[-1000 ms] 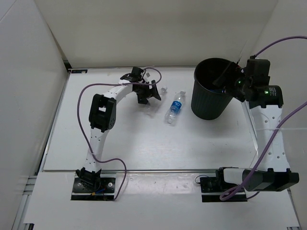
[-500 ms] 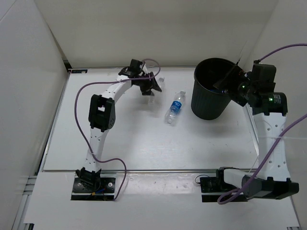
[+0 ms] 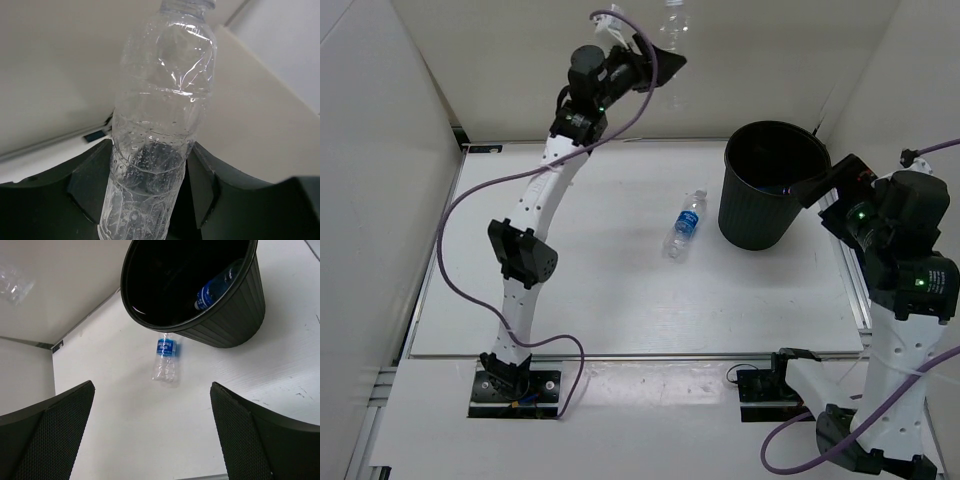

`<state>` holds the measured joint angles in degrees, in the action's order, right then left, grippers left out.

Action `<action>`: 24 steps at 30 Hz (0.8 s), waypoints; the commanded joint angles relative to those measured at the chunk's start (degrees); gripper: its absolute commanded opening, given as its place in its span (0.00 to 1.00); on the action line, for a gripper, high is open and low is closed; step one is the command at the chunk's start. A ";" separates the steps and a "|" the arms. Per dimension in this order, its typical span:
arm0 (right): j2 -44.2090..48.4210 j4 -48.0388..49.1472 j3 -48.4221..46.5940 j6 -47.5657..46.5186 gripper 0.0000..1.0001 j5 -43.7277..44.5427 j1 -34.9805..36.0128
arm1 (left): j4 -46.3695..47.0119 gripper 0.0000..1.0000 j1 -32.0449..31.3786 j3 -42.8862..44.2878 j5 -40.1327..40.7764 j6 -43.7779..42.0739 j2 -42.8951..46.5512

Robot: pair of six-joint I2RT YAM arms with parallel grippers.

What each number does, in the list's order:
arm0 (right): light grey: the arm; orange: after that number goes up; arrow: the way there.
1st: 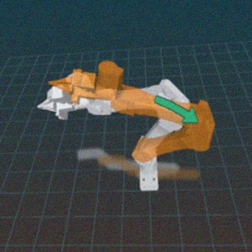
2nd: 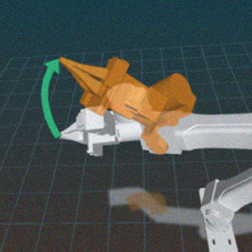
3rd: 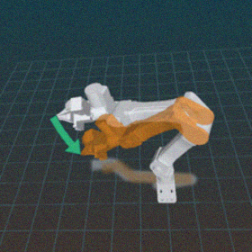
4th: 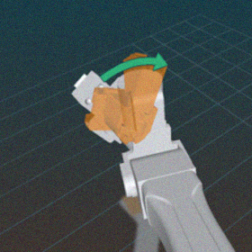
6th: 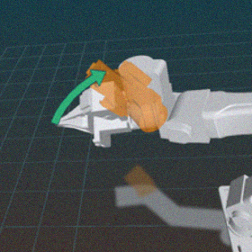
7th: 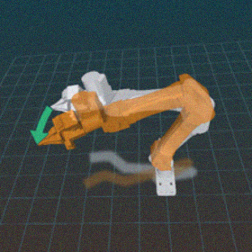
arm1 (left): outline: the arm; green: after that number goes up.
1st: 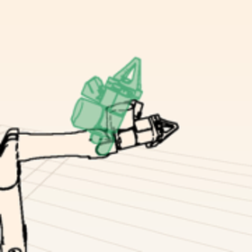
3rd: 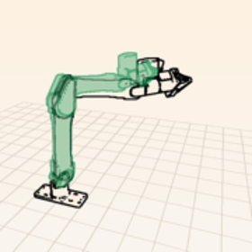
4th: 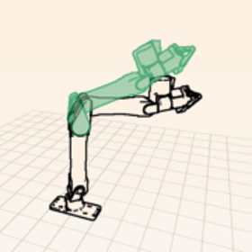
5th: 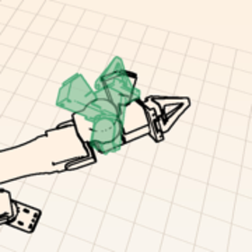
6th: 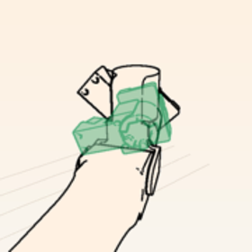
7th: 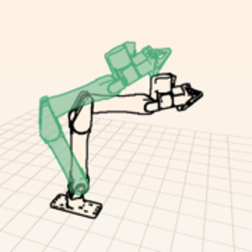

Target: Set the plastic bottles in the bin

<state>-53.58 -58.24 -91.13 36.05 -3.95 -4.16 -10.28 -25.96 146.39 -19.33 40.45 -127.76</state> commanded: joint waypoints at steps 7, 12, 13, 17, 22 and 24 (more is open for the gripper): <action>1.11 -2.31 -10.37 -4.49 1.00 -0.45 -0.32 | 21.52 0.70 -14.38 0.04 6.93 -3.00 -4.94; 1.72 -2.85 -11.70 -6.43 1.00 0.17 1.53 | 22.06 0.77 -19.13 -0.48 9.48 -2.48 -7.24; 1.73 -2.85 -11.00 -6.43 1.00 0.17 1.53 | 22.06 0.89 -19.83 -1.01 10.71 -4.04 -7.76; 1.73 -1.53 -10.38 -4.94 1.00 -2.28 1.53 | 19.87 1.00 -21.77 -2.95 13.70 -7.83 -5.48; -0.55 0.93 -10.38 -4.41 1.00 -5.37 1.53 | 16.70 1.00 -16.86 -12.83 14.23 -10.29 5.29; -1.08 0.93 -10.38 -4.41 1.00 -5.90 1.53 | 16.17 1.00 -14.57 -21.53 14.23 -13.54 11.19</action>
<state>-53.58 -60.01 -101.47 31.57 -7.42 -2.92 6.46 -45.17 131.39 -7.29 31.46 -129.49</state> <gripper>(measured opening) 0.998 0.998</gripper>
